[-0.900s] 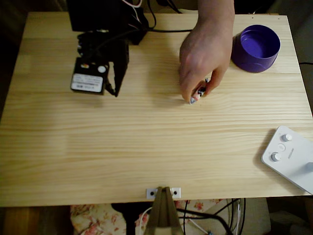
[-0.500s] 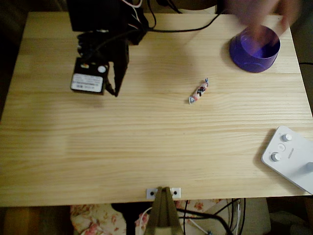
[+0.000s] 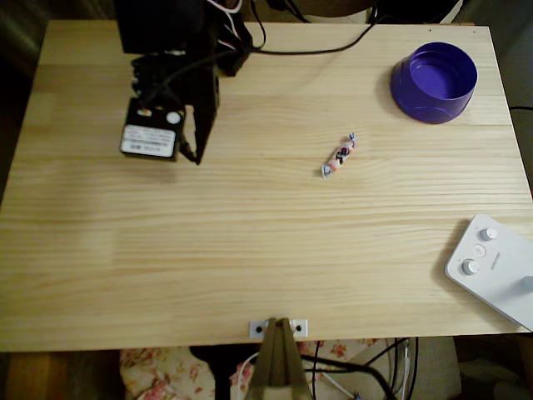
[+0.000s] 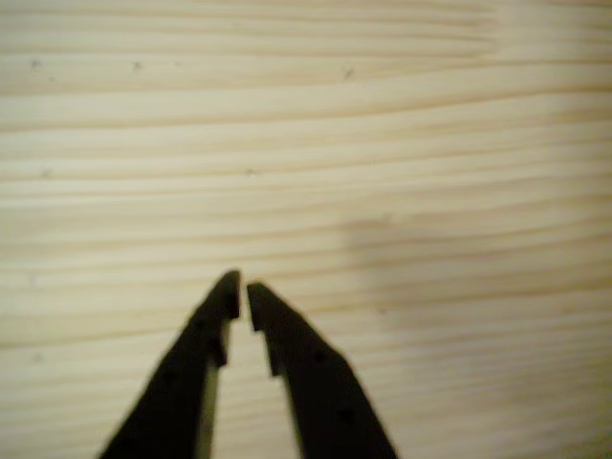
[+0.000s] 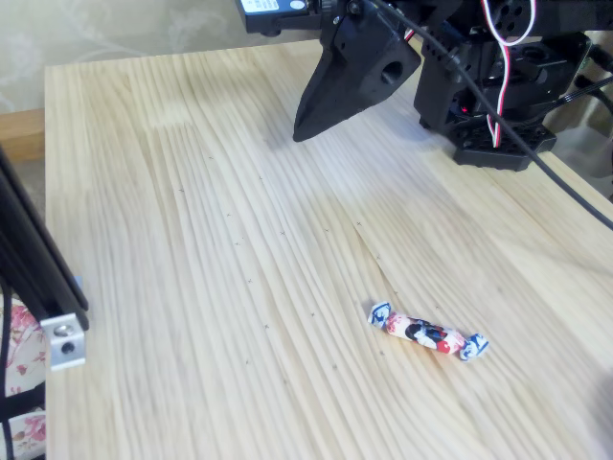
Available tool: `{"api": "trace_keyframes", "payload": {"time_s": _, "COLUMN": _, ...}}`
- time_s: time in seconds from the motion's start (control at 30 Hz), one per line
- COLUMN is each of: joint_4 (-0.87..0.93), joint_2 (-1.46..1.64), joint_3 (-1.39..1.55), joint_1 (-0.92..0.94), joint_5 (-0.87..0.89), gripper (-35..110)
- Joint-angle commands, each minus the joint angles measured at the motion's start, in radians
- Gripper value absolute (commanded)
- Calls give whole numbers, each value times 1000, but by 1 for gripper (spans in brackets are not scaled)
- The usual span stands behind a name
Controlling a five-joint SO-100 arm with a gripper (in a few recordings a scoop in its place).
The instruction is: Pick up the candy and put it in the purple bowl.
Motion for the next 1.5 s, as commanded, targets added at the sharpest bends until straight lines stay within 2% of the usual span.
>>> {"api": "trace_keyframes", "payload": {"time_s": 0.0, "joint_4": 6, "joint_2": 17, "joint_3": -6, "joint_1": 12, "joint_5": 11, "gripper": -1}}
{"api": "trace_keyframes", "payload": {"time_s": 1.47, "joint_4": 6, "joint_2": 17, "joint_3": -6, "joint_1": -3, "joint_5": -6, "gripper": -1}}
